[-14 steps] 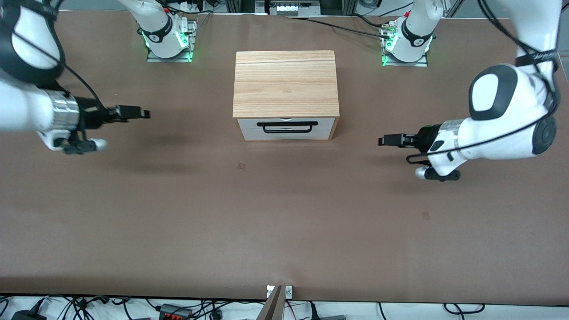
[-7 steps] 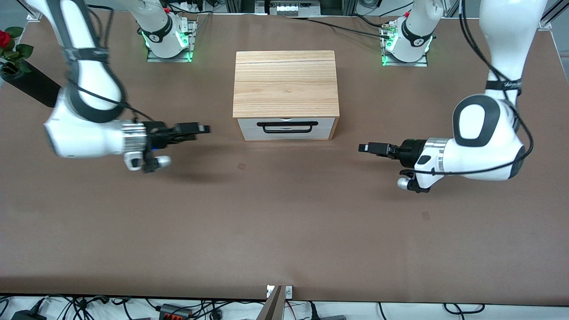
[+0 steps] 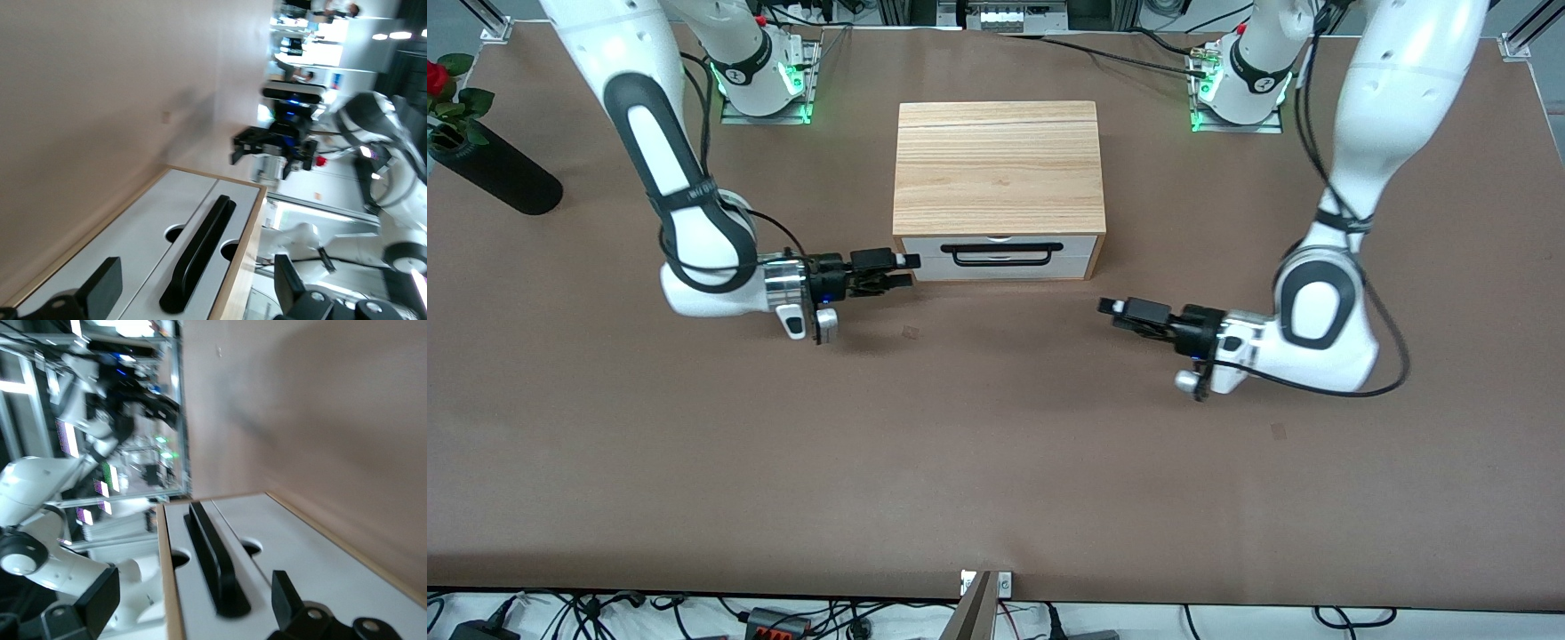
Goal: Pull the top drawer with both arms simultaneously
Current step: 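Close the left gripper and the right gripper on the black handle ends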
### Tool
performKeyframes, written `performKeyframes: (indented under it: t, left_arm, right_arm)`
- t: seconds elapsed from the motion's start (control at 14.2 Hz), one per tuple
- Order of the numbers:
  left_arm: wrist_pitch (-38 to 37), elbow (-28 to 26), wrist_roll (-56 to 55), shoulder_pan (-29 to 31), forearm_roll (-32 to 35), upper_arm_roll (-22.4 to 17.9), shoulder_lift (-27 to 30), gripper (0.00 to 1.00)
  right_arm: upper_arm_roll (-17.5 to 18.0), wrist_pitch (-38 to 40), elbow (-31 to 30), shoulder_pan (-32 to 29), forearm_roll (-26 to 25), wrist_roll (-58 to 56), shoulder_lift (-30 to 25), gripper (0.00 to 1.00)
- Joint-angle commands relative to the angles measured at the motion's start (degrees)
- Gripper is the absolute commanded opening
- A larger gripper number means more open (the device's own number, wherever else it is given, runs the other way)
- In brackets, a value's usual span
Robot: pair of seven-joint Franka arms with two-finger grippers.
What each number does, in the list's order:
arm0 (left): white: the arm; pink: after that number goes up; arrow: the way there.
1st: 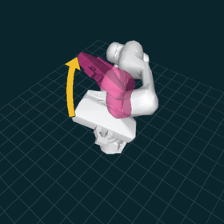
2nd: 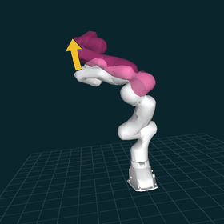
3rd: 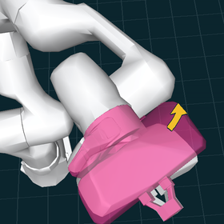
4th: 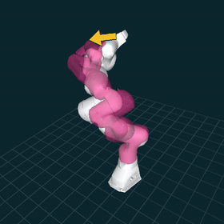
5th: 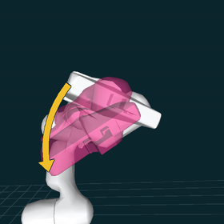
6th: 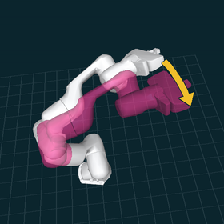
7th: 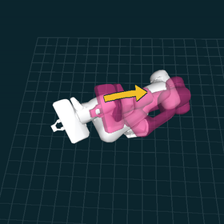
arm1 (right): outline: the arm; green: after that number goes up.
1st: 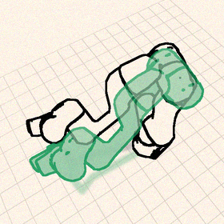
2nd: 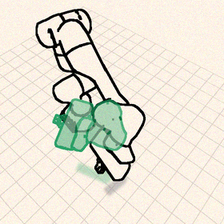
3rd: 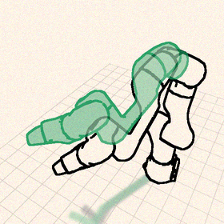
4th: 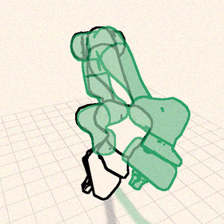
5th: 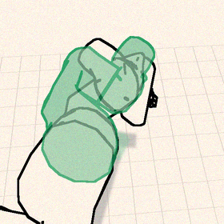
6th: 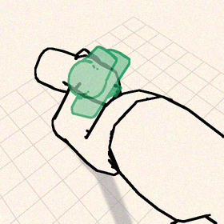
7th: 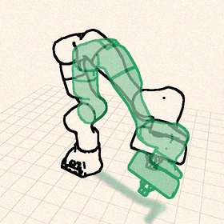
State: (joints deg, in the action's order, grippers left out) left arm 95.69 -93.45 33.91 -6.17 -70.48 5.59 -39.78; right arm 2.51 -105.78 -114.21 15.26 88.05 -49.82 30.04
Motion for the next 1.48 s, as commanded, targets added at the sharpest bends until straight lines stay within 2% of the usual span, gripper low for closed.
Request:
performKeyframes:
  t: [0.0,0.14,0.21,0.35,0.56,0.7,0.85,0.92,0.99,1.13,1.27,1.41]
  left_arm:
    - [-0.77,-5.15,7.47,0.55,-4.48,1.96,0.67,1.00]
    - [-0.77,-8.31,13.26,0.90,-6.24,3.11,0.59,1.00]
    - [-0.77,-9.89,15.20,0.90,-7.29,3.55,0.76,1.00]
    - [-0.77,-12.97,17.84,0.99,-10.45,4.52,1.11,1.00]
    - [-0.69,-16.67,24.00,0.81,-15.29,5.75,0.94,0.92]
    - [-0.69,-17.55,24.89,0.81,-15.65,5.92,0.94,0.82]
    - [-0.69,-18.25,24.98,0.46,-15.65,6.27,1.03,0.70]
    - [-0.69,-18.69,24.89,0.72,-15.74,7.06,1.03,0.67]
    - [-0.69,-19.57,24.89,0.90,-15.83,7.59,0.94,0.58]
    - [-0.69,-20.45,24.89,0.73,-16.87,8.12,0.85,0.49]
    - [-0.60,-20.72,24.89,0.73,-17.14,8.30,0.85,0.36]
    - [-0.51,-20.72,24.89,0.90,-17.14,8.30,0.85,0.22]
  right_arm:
    - [-0.22,-0.92,-1.45,3.01,7.56,-6.51,1.59,1.00]
    - [-0.22,-0.83,-2.15,4.16,10.37,-7.22,2.21,1.00]
    - [-0.22,-0.75,-2.59,4.60,11.60,-7.31,2.22,0.93]
    - [-0.22,-0.13,-3.30,5.04,12.32,-7.22,2.30,0.73]
    - [-0.22,-0.04,-3.56,5.74,12.32,-7.04,2.39,0.50]
    - [-0.22,0.22,-3.56,6.01,12.32,-7.13,2.57,0.37]
    - [-0.22,0.74,-3.56,6.62,12.32,-7.22,2.57,0.31]
    - [-0.22,0.92,-3.56,6.54,12.32,-7.22,2.57,0.24]
    - [-0.22,1.19,-3.48,6.53,12.32,-7.22,2.57,0.16]
    - [-0.22,2.15,-3.48,6.19,12.32,-7.31,2.57,0.14]
    - [-0.31,3.38,-3.56,5.83,12.14,-7.39,2.65,0.05]
    - [-0.39,4.78,-3.21,5.74,12.05,-7.57,3.00,0.02]
